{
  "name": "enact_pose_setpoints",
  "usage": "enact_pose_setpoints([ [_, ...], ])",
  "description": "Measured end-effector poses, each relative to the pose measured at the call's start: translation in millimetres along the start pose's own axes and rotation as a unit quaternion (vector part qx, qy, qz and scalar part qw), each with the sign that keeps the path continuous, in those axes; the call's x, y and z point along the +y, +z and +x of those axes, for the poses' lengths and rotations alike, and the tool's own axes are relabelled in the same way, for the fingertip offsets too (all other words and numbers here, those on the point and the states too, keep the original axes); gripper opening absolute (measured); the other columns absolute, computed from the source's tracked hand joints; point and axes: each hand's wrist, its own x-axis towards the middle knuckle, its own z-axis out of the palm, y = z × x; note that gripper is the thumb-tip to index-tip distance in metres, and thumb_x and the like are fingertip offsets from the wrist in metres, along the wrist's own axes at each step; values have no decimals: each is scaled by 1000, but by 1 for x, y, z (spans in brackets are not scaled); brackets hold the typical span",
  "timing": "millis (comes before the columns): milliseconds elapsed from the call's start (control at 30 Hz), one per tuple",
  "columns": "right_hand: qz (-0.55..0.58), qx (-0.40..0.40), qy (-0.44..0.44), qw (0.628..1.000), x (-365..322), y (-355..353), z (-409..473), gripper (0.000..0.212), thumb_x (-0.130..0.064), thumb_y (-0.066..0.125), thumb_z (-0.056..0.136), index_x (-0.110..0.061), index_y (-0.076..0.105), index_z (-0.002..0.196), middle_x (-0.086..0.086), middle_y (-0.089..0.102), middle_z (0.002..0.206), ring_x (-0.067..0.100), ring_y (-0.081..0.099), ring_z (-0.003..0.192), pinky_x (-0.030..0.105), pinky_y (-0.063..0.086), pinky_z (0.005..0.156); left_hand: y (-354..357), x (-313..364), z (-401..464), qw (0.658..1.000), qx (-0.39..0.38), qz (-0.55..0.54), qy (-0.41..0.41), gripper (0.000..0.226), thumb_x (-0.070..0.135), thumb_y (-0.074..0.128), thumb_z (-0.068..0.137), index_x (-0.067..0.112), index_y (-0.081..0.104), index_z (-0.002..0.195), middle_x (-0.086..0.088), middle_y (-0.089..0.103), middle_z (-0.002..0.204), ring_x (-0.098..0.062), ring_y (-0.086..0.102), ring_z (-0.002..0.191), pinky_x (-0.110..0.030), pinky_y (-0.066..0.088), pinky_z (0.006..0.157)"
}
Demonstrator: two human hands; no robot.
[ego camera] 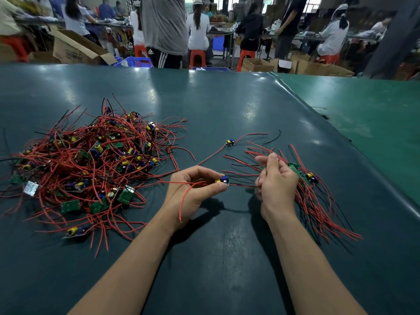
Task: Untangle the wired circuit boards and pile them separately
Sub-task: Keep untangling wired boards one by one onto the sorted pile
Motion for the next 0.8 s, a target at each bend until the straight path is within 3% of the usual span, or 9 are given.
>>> enact_pose_setpoints([
  [200,86,-21,66,994,-6,1,2,45,-31,38,105,-19,36,62,2,50,44,15,42,33,17,31,36,-2,-2,5,998,42,-39,5,18,-3,80,70,5,73,84,-7,76,83,-12,68,75,-16,50,70],
  [333,113,-52,79,989,-10,2,-1,54,-42,43,103,-21,49,53,6,61,59,19,50,40,18,37,36,-2,-4,7,996,62,-69,7,18,-1,80,69,13,75,80,-8,76,85,-14,68,77,-19,53,75],
  [400,125,-81,97,984,-11,3,-3,40,-49,49,97,-19,61,73,10,69,82,20,63,51,22,45,39,-3,-4,8,994,80,-75,12,18,-1,80,70,11,74,82,-7,75,84,-14,68,78,-20,54,78],
  [467,130,-135,150,971,-11,6,-8,33,-43,59,91,-11,58,98,15,69,103,23,72,65,23,52,45,-3,-4,9,991,105,-75,24,17,-2,79,72,8,73,85,-4,75,81,-12,68,76,-19,53,75],
  [533,83,-193,189,959,-7,10,-15,30,-34,65,84,-9,60,102,13,72,97,21,71,63,21,52,45,-2,-4,10,990,121,-65,39,17,-4,78,73,5,72,87,0,75,79,-8,67,73,-15,51,72],
  [600,19,-235,174,956,0,13,-21,20,-25,66,87,-7,66,95,7,71,77,12,63,52,19,47,41,-2,-3,9,990,118,-59,46,18,-6,77,73,4,71,87,-1,75,79,-8,67,72,-15,51,71],
  [700,11,-214,130,968,5,15,-22,11,-13,62,93,-7,70,89,4,64,65,7,51,45,17,39,39,0,-3,7,994,88,-49,45,19,-8,77,72,1,70,87,-2,75,80,-8,69,73,-15,52,71],
  [800,20,-195,110,974,4,12,-18,11,-14,66,89,-9,75,88,0,60,61,6,46,44,15,34,38,2,-4,5,997,50,-29,42,18,-7,78,71,0,70,86,-2,76,80,-7,70,74,-15,51,70],
])
